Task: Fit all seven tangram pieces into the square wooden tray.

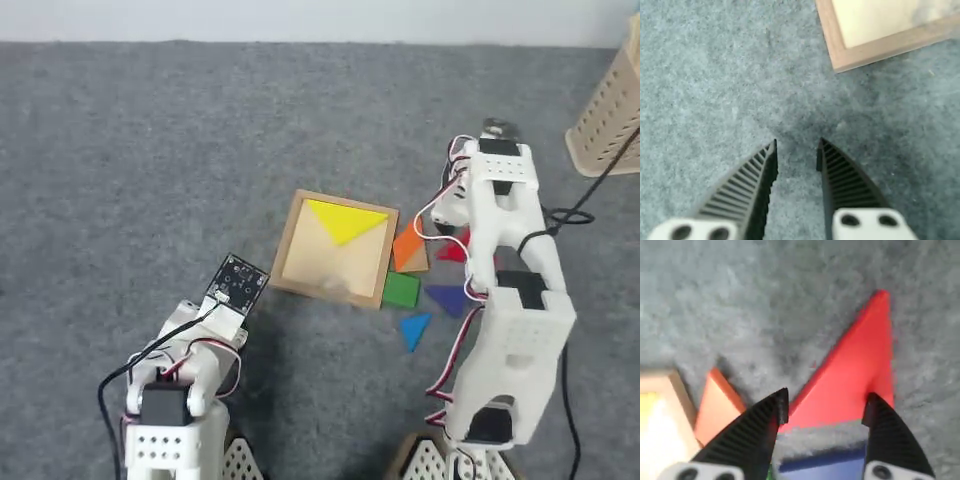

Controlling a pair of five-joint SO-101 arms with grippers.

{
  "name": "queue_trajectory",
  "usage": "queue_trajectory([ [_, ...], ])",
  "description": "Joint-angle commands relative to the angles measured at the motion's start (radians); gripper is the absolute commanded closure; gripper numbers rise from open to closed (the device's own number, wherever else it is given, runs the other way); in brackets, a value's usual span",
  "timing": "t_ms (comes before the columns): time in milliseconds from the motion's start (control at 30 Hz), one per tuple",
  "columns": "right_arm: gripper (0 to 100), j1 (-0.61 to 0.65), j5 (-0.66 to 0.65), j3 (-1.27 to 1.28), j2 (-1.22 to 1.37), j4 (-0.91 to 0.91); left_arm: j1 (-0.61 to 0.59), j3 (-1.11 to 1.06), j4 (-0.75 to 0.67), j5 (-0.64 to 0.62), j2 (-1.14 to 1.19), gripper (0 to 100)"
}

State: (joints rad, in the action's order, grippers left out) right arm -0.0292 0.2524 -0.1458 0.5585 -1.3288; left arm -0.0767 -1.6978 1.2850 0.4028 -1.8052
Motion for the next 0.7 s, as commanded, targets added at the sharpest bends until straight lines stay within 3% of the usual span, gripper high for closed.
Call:
queue_trajectory([
  [0,72.1,-0.058,-0.127,0.0,0.033,-0.025,-0.003,0.013,0.0,-0.008,-0.021,88],
  [367,77.3,-0.047,-0.545,0.0,0.035,-0.101,-0.003,0.013,0.0,-0.008,-0.021,88],
  [567,81.8,-0.019,-0.546,-0.023,0.094,-0.119,-0.003,0.013,0.0,-0.008,-0.021,88],
  [667,84.8,-0.042,-0.417,-0.054,0.101,-0.114,-0.003,0.013,0.0,-0.008,-0.021,88],
])
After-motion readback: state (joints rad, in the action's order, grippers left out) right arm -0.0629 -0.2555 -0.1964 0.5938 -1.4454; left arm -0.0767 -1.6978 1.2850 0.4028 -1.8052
